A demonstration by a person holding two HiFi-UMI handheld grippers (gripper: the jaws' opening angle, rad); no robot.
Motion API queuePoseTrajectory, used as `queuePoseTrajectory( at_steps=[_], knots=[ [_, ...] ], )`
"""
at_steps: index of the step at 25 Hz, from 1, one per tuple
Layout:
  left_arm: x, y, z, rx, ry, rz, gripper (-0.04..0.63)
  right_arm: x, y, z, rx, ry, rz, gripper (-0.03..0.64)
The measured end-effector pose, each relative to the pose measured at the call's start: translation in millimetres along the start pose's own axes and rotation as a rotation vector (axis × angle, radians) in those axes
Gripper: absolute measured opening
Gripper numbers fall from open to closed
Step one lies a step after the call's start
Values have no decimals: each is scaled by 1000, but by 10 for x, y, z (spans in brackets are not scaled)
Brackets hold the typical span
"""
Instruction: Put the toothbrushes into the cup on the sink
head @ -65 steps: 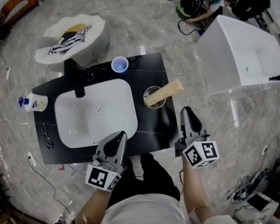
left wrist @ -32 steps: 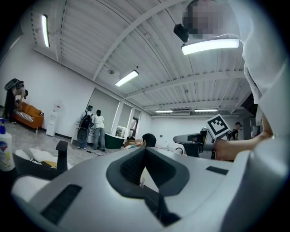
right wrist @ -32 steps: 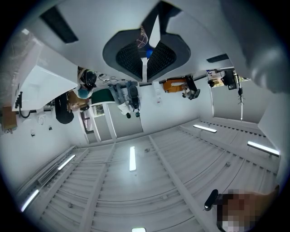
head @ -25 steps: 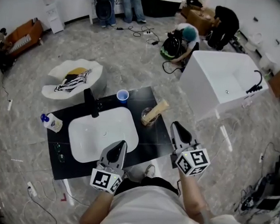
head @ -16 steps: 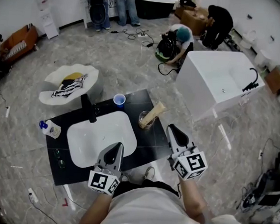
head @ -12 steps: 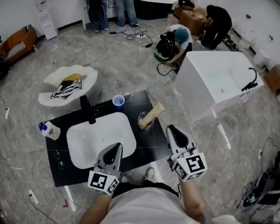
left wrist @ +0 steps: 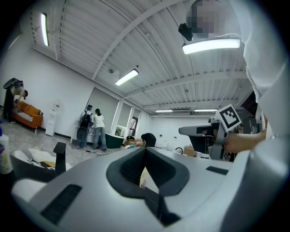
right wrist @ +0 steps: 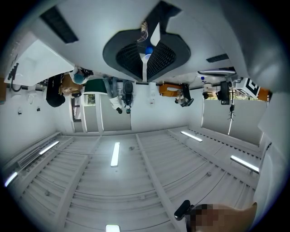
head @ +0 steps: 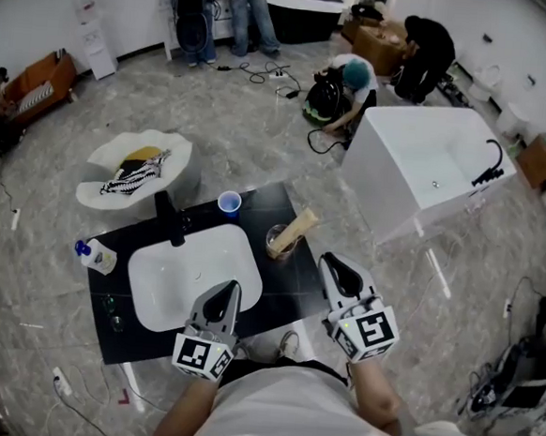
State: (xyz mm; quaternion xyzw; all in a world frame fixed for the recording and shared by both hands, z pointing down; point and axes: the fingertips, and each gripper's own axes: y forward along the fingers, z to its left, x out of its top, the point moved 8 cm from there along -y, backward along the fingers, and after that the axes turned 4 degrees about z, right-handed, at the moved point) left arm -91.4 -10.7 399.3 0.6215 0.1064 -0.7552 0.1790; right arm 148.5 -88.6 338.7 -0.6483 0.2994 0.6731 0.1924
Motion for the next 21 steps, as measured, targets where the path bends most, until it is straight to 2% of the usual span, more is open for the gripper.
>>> queuePoseTrajectory(
  at_steps=[10,21],
  knots=[
    [4,51,-104,15,16,2,2,37,34,23,44,-31,-17,52],
    [-17,-64,9,48,17,7,2,16,171,170,84,-38,-23,49]
  ],
)
